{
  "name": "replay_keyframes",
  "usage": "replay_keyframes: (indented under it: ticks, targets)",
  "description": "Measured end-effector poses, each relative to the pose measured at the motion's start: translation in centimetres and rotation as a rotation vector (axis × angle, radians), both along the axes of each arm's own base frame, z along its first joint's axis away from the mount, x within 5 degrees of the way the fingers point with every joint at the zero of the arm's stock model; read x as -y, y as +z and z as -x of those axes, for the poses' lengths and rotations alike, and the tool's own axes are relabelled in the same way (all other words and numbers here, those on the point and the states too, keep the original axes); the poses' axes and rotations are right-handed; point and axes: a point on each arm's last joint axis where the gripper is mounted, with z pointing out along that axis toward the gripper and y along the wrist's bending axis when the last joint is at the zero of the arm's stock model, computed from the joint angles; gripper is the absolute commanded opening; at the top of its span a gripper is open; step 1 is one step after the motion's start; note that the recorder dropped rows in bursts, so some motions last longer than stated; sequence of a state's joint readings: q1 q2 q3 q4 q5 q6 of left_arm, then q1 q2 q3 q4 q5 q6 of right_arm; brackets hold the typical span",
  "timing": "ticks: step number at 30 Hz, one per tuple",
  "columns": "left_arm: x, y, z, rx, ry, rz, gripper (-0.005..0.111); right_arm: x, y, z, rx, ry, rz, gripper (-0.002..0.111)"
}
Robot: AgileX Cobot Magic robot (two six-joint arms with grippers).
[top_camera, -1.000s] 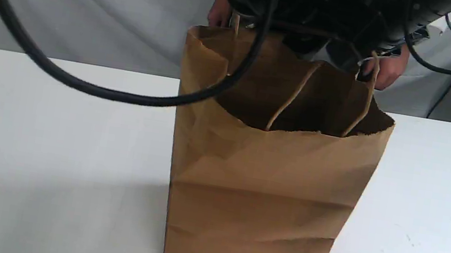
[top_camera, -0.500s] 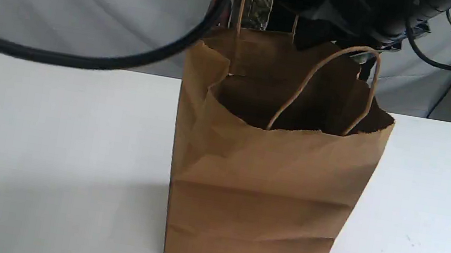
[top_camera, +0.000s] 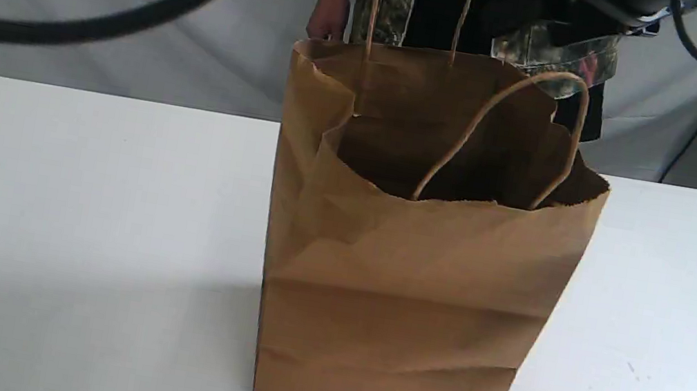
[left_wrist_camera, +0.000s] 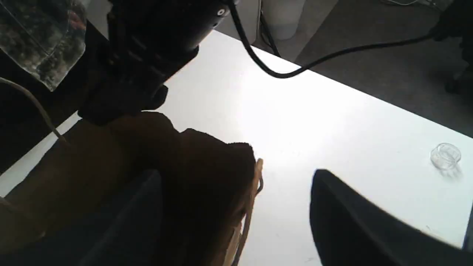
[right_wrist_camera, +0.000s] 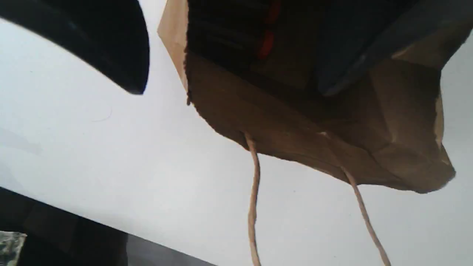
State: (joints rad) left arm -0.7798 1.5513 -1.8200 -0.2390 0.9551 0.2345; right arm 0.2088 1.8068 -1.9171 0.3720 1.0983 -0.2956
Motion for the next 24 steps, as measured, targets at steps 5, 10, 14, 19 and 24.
replay_keyframes:
  ticks: [5,10,14,19,24]
  targets:
    - [-1.2,1.5,1.0,0.027,0.019,0.037,0.060,0.6,2.2,1.5,0.063,-0.009,0.028,0.064]
    - [-3.1,3.4,2.3,0.088,0.061,0.064,0.060,1.6,5.0,3.7,0.145,-0.044,0.061,0.064]
    - [-4.9,5.4,3.9,0.151,0.087,0.125,0.060,2.5,7.7,6.3,0.218,-0.084,0.058,0.063]
    - [-7.5,7.8,6.0,0.218,0.133,0.208,0.060,3.7,11.2,10.3,0.317,-0.136,0.035,0.063]
    - [-10.5,9.9,8.7,0.276,0.171,0.287,0.059,5.1,14.5,15.0,0.433,-0.182,0.019,0.063]
